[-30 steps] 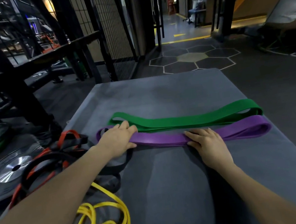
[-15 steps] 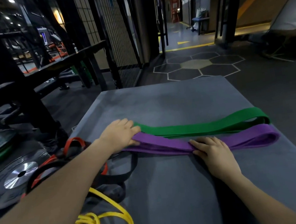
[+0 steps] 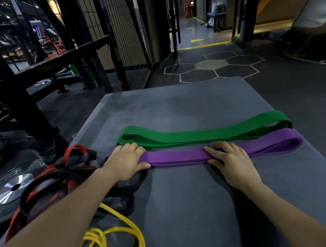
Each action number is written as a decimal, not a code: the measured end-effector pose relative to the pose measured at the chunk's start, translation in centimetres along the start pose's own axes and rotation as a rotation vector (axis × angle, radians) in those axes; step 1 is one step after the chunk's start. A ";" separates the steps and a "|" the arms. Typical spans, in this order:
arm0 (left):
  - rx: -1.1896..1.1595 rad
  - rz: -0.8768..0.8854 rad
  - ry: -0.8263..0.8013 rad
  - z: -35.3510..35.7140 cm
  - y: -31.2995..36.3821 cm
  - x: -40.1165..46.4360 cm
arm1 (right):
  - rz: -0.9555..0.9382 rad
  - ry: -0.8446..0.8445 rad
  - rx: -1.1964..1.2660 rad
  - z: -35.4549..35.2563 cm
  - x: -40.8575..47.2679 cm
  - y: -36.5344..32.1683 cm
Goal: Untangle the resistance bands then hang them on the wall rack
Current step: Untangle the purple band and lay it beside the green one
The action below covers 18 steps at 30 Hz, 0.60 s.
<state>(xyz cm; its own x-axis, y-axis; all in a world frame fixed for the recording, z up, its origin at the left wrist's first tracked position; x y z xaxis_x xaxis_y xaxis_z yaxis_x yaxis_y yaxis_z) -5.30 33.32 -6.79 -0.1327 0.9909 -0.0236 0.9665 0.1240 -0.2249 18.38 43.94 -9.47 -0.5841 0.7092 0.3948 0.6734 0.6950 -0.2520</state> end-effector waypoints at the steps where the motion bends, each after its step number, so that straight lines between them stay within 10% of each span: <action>1: 0.024 -0.010 0.015 0.0 0.1 0.0 | 0.005 -0.007 0.004 0.0 0.0 -0.1; 10: -0.028 -0.085 -0.034 0.8 0.5 -0.5 | -0.168 0.016 -0.108 -1.4 0.8 -5.0; 18: -0.206 -0.101 -0.073 1.1 -0.4 -1.0 | -0.209 -0.318 0.122 3.7 3.9 -16.4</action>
<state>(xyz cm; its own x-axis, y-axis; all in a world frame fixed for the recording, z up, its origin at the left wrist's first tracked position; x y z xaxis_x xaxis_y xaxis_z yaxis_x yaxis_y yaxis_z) -5.83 32.18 -7.73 -0.2396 0.9673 -0.0834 0.9709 0.2382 -0.0260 3.30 35.75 -7.08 -0.8268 0.5393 0.1600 0.4778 0.8233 -0.3063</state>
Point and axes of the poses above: each hand's wrist, its own x-axis towards the middle knuckle, its own z-axis out of the palm, y = z × x, the point moved 8 cm from there along x, towards the middle knuckle, and after that the axes turned 2 degrees about -x, right-handed, at the moved point
